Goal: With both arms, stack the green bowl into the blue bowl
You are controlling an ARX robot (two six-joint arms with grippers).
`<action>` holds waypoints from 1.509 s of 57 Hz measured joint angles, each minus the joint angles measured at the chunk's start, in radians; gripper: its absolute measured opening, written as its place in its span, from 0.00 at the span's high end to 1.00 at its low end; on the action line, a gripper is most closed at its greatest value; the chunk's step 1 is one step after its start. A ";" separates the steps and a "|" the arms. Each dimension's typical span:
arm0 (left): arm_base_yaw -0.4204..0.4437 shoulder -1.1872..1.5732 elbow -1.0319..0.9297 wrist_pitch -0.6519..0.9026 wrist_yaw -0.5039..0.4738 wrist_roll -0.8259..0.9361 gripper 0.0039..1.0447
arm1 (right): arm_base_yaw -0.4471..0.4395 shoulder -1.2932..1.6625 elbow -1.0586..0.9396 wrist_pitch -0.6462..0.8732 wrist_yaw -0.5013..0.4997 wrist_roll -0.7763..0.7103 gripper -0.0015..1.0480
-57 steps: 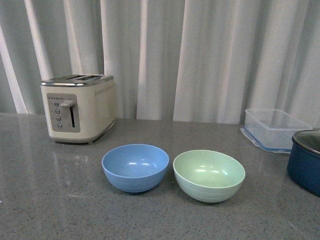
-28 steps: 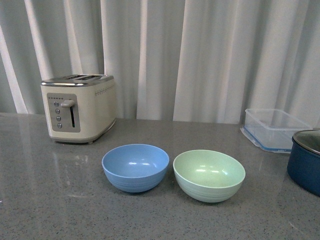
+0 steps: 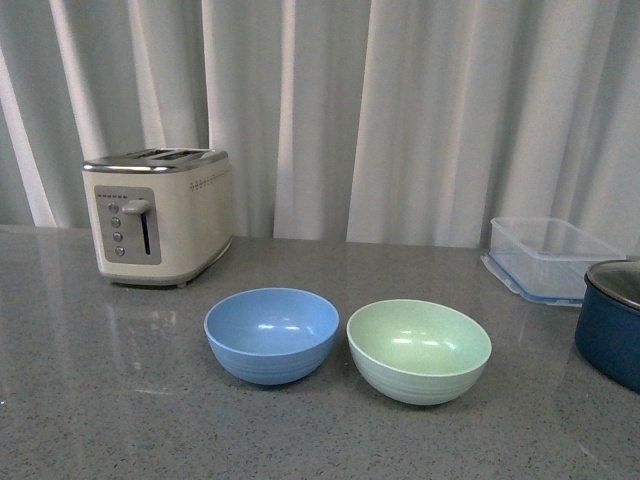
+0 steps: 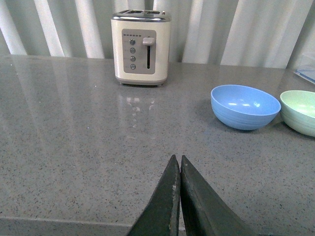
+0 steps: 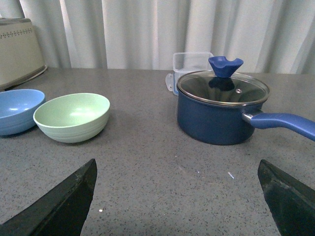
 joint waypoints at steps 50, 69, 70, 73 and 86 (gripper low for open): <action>0.000 -0.005 0.000 -0.005 0.000 0.002 0.06 | 0.190 1.262 0.826 -0.338 -0.020 0.113 0.10; 0.000 -0.005 0.000 -0.005 0.000 0.002 0.06 | 0.206 1.598 1.051 -0.278 -0.042 0.158 0.10; 0.000 -0.005 0.000 -0.005 0.000 0.002 0.06 | 0.207 1.613 1.064 -0.276 -0.042 0.158 0.10; 0.000 -0.005 0.000 -0.005 0.000 0.002 0.06 | 0.208 1.648 1.098 -0.275 -0.043 0.157 0.10; 0.000 -0.005 0.000 -0.005 0.000 0.002 0.06 | 0.203 1.771 1.223 -0.275 -0.047 0.138 0.10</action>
